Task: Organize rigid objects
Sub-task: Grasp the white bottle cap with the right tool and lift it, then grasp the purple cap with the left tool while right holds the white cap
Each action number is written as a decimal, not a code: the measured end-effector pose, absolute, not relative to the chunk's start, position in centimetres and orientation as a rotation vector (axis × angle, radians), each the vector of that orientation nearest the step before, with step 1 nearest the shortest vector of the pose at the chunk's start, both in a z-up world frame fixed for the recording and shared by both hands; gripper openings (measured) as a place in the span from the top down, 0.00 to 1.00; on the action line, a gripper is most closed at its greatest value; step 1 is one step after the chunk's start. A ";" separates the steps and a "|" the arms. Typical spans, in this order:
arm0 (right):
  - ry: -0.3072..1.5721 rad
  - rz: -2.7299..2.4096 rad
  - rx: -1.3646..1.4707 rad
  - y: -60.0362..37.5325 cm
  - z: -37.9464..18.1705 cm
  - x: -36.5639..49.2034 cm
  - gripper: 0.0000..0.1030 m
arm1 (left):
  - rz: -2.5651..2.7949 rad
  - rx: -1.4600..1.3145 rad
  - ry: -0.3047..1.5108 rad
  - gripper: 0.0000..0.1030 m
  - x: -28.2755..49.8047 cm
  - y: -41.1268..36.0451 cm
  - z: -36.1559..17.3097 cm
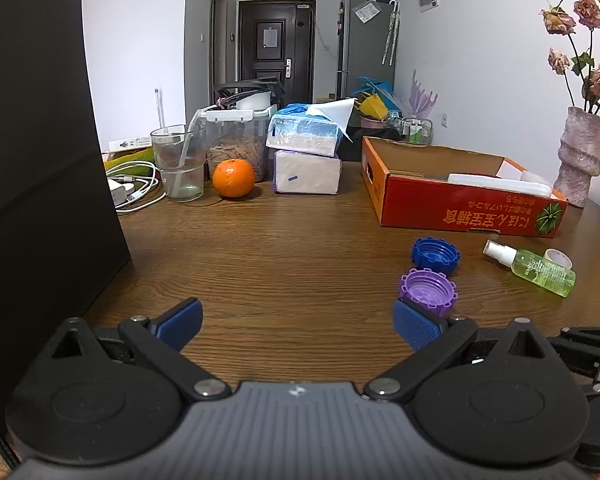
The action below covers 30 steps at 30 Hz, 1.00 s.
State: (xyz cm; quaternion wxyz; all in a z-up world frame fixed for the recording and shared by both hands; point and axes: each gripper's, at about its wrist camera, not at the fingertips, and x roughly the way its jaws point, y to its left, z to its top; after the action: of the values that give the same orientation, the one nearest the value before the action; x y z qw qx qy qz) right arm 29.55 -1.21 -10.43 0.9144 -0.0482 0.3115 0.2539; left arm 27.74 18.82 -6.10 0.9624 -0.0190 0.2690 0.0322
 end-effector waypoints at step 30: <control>0.527 0.365 0.009 -12.4 -8.4 32.2 0.62 | 0.087 -0.051 0.556 0.00 30.5 11.1 -6.5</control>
State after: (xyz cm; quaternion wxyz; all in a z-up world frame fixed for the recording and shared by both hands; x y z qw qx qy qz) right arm 32.19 -12.40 -8.41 0.9491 0.0045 0.2588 0.1793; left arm 30.52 11.14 -6.53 0.9603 -0.0252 0.2744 0.0431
